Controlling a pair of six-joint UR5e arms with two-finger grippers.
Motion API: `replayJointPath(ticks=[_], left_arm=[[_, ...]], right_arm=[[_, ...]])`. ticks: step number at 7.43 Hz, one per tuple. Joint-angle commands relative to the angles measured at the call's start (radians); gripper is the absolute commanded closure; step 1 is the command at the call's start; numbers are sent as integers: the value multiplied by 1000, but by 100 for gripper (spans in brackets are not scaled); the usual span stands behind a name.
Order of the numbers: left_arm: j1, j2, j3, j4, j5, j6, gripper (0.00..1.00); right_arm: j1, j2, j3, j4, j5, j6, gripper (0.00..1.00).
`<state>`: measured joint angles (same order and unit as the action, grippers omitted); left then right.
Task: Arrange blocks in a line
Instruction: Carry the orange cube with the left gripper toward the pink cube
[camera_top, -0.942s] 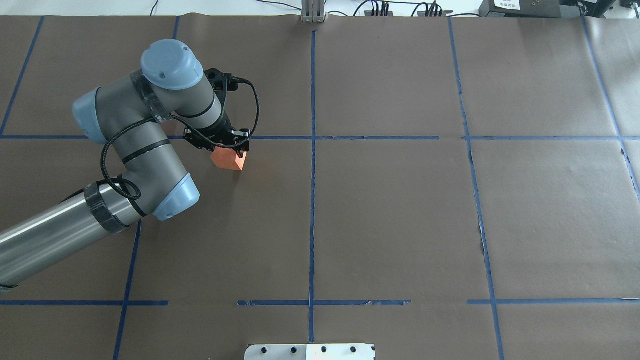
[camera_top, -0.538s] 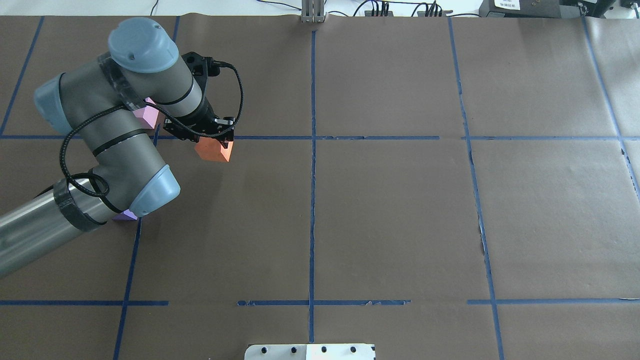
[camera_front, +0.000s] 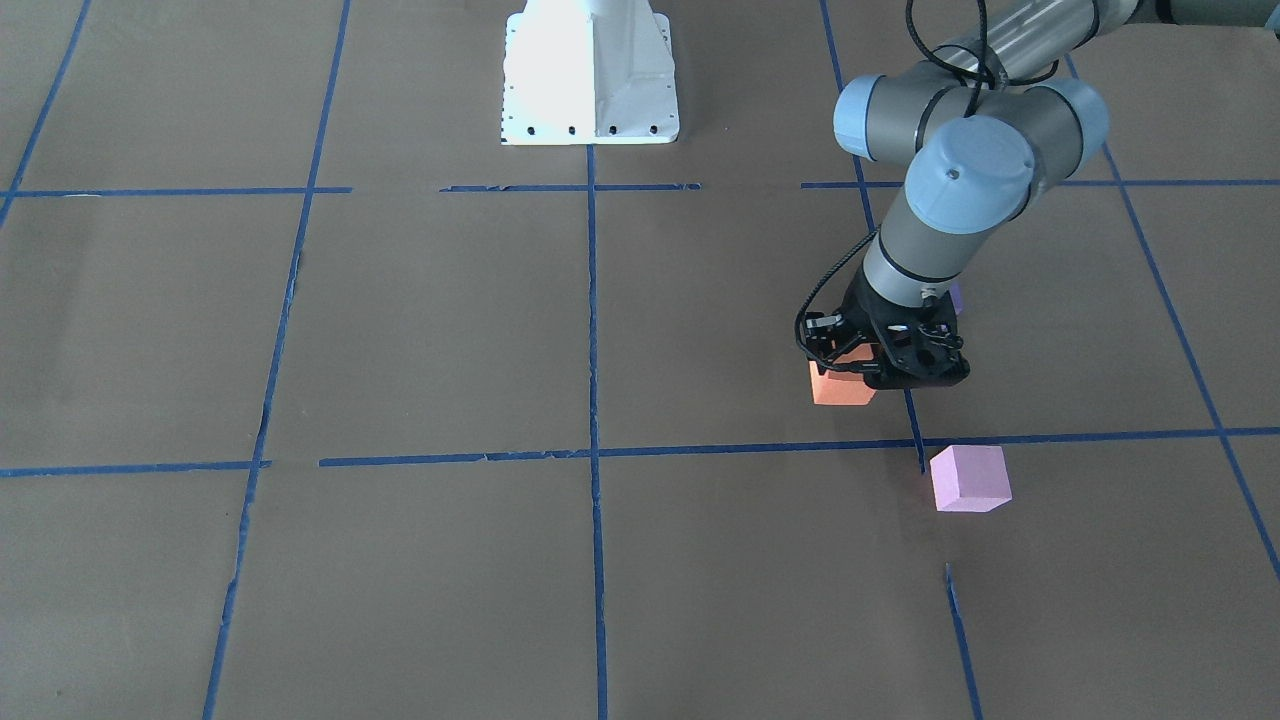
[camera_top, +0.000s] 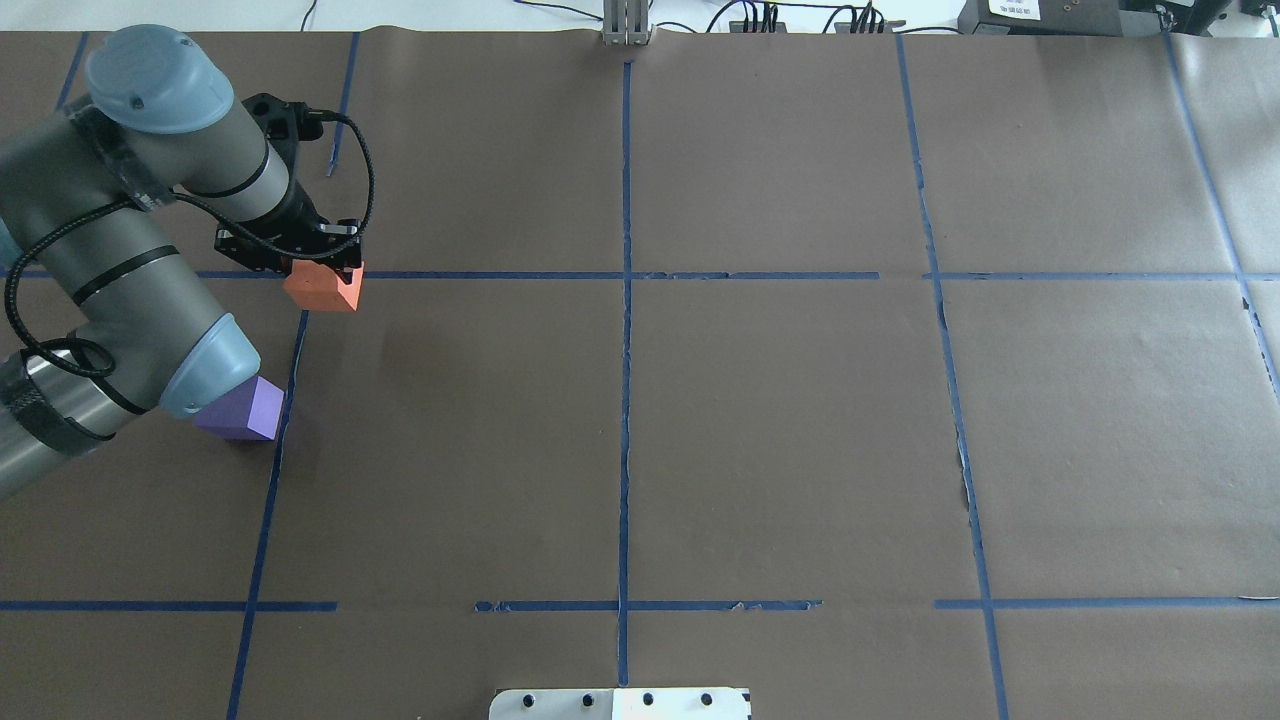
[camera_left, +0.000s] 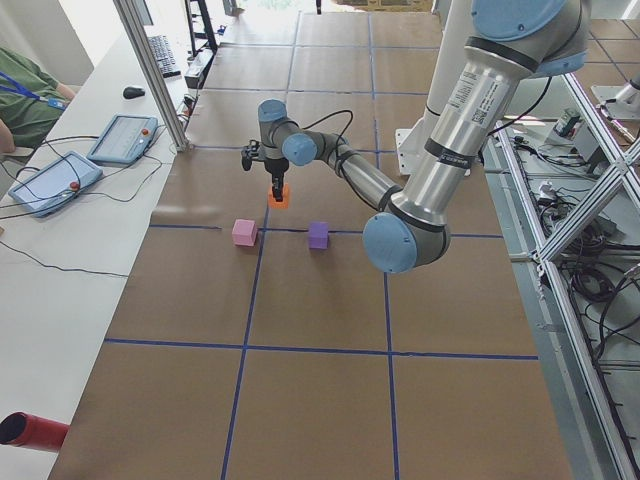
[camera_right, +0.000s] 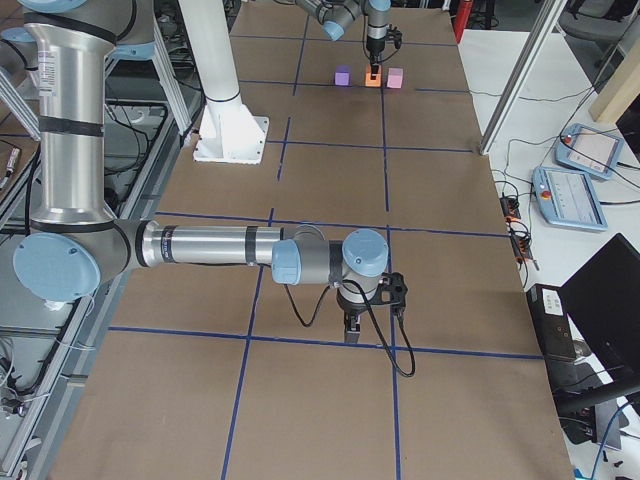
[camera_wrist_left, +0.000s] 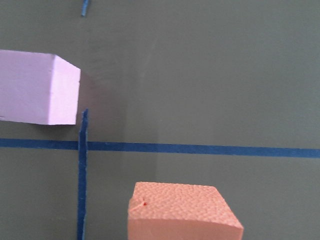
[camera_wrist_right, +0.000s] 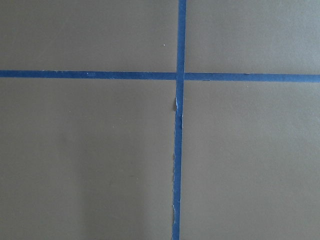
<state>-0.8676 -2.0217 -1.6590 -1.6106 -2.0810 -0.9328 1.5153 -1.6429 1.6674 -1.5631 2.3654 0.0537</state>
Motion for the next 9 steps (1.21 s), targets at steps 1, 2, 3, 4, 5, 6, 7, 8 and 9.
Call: replayJointPath(ticks=[1, 2, 3, 4, 5, 6, 7, 8, 9], left_arm=[[-37, 62, 2, -8, -5, 57, 100], [-51, 70, 4, -8, -5, 86, 100], [-56, 72, 7, -9, -5, 88, 100], [-56, 73, 30, -9, -7, 89, 100], [-56, 74, 47, -20, -13, 88, 100], [-54, 75, 88, -44, -80, 88, 100], [-54, 75, 103, -70, -100, 86, 100], [-53, 87, 102, -71, -100, 86, 100], [-51, 98, 99, -72, -105, 86, 100]], right_arm=[[0, 0, 0, 0, 0, -2, 0], [-1, 0, 0, 0, 0, 0, 0], [0, 0, 0, 0, 0, 0, 0], [-1, 0, 0, 0, 0, 0, 0], [-1, 0, 0, 0, 0, 0, 0], [-1, 0, 0, 0, 0, 0, 0], [0, 0, 0, 0, 0, 0, 0], [-1, 0, 0, 0, 0, 0, 0], [0, 0, 0, 0, 0, 0, 0]])
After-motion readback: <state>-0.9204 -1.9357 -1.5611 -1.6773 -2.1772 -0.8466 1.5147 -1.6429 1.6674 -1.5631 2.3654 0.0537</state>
